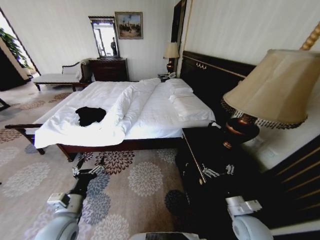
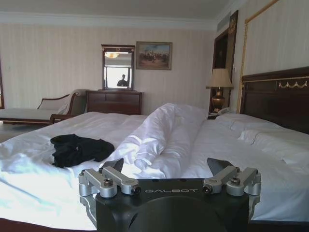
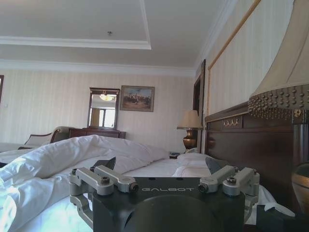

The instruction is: Fold the clothes on the bed.

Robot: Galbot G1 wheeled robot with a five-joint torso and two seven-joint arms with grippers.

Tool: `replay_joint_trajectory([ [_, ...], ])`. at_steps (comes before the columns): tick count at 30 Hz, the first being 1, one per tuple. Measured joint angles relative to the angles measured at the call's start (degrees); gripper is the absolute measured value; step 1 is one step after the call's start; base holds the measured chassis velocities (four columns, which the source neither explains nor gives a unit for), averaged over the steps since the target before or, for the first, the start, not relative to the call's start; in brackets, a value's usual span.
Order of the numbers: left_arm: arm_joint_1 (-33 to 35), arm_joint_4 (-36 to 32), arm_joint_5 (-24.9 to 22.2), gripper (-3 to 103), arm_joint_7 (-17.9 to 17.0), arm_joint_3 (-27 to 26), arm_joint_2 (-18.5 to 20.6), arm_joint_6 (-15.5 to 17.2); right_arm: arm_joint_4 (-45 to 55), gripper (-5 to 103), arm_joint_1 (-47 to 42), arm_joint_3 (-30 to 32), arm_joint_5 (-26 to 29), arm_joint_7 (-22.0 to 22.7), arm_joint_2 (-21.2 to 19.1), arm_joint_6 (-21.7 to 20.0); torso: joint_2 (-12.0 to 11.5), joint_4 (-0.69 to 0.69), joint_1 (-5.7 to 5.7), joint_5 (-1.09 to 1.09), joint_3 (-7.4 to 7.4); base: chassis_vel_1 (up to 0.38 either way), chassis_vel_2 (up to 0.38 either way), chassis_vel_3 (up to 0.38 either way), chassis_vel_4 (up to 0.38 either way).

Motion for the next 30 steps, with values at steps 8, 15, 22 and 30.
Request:
replay_joint_trajectory([
  [8,-0.36,-0.15,1.18,99,-0.22,1.57,-0.40,0.18,-0.31,100,0.26,-0.04,-0.07,-0.08,0.05,0.26,0.01,-0.01,-0.01,0.01,-0.01,-0.307,0.271,0.292,-0.266],
  [15,0.22,-0.03,1.24,100,-0.23,1.49,-0.83,0.03,-0.25,100,0.31,-0.06,-0.06,-0.08,0.00,0.23,0.00,0.00,0.01,0.01,0.00,-0.375,0.353,0.382,-0.360],
  [22,-0.11,-0.02,1.24,100,-0.28,1.60,-0.87,0.03,-0.06,100,0.26,0.00,-0.05,-0.08,-0.05,0.17,0.02,-0.01,-0.02,0.01,-0.02,-0.346,0.356,0.344,-0.359],
  [30,-0.09,0.05,0.97,100,-0.39,1.49,-1.37,0.07,-0.02,100,0.25,0.02,-0.09,-0.05,-0.01,0.09,0.01,0.00,-0.02,0.00,-0.01,-0.296,0.309,0.303,-0.296],
])
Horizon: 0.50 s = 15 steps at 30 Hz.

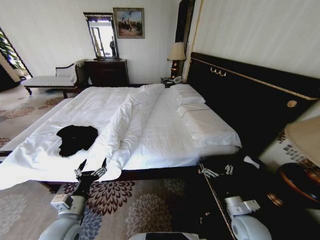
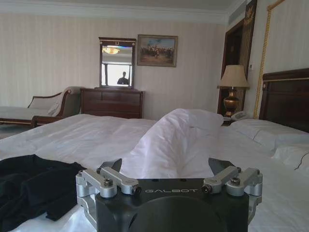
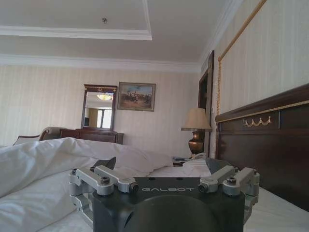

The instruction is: Fold the clothes on the bed.

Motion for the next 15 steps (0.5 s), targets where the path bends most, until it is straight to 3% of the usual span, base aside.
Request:
replay_joint_trajectory([
  [9,-0.33,0.28,0.04,100,-0.05,-0.01,0.62,0.04,0.54,100,0.37,-0.33,0.29,0.17,-0.02,-0.86,-0.01,0.00,0.04,0.00,0.02,-0.350,0.342,0.349,-0.332],
  [15,-0.47,0.32,0.14,100,-0.12,0.02,0.88,0.14,0.38,100,0.38,-0.34,-1.13,0.95,0.11,-1.14,-0.03,0.00,0.09,-0.01,0.03,-0.209,0.219,0.204,-0.208],
])
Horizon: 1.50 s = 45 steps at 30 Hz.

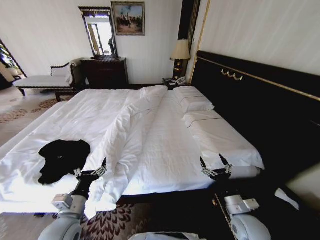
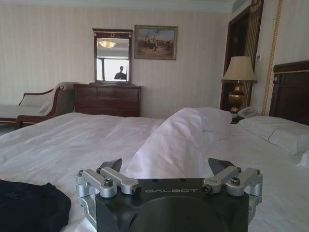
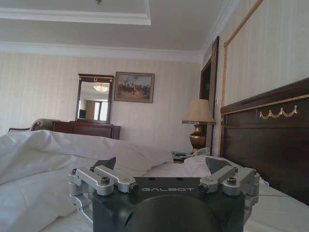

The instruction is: Fold the clothes on the bed.

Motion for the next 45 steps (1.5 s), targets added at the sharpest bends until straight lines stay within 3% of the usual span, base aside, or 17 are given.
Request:
replay_joint_trajectory([
  [27,0.01,0.73,0.47,100,0.18,0.57,-0.57,-0.15,-0.49,100,0.12,-0.28,-1.65,0.11,0.44,-0.17,0.02,0.00,-0.08,0.01,-0.02,0.017,0.021,-0.016,-0.022],
  [45,-0.37,1.14,0.18,100,0.21,0.36,-0.60,-0.16,-0.78,100,0.30,-0.63,-2.04,0.12,0.47,0.07,0.03,0.00,-0.07,-0.01,-0.02,0.214,0.288,-0.213,-0.284],
])
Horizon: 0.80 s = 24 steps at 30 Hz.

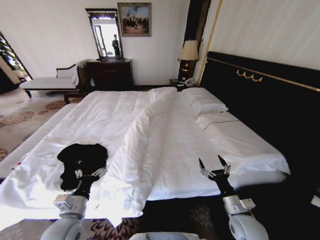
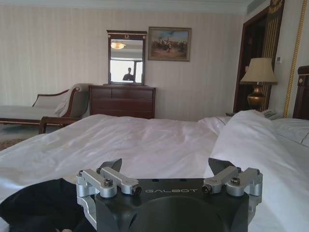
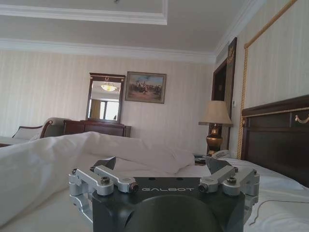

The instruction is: Fold the clothes on the bed.

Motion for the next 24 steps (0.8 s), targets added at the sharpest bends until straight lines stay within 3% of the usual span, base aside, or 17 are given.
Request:
replay_joint_trajectory([
  [16,0.31,-0.17,0.01,100,0.11,-0.04,-0.19,-0.24,0.80,100,-1.12,-1.06,-1.43,0.21,0.51,0.17,0.01,-0.02,-0.01,0.01,-0.01,0.319,0.378,-0.320,-0.369],
  [22,0.63,-0.19,0.11,100,0.10,-0.14,-0.57,-0.29,0.81,100,-2.19,-3.64,-2.27,0.22,1.07,0.00,0.01,0.01,-0.01,-0.04,-0.01,0.053,0.176,0.007,-0.165],
  [24,0.64,-0.20,0.13,100,0.12,-0.14,-0.69,-0.32,0.19,100,-3.05,-5.44,-4.07,0.42,1.48,-0.55,0.01,0.00,-0.01,0.04,0.00,-0.048,0.080,0.045,-0.077],
])
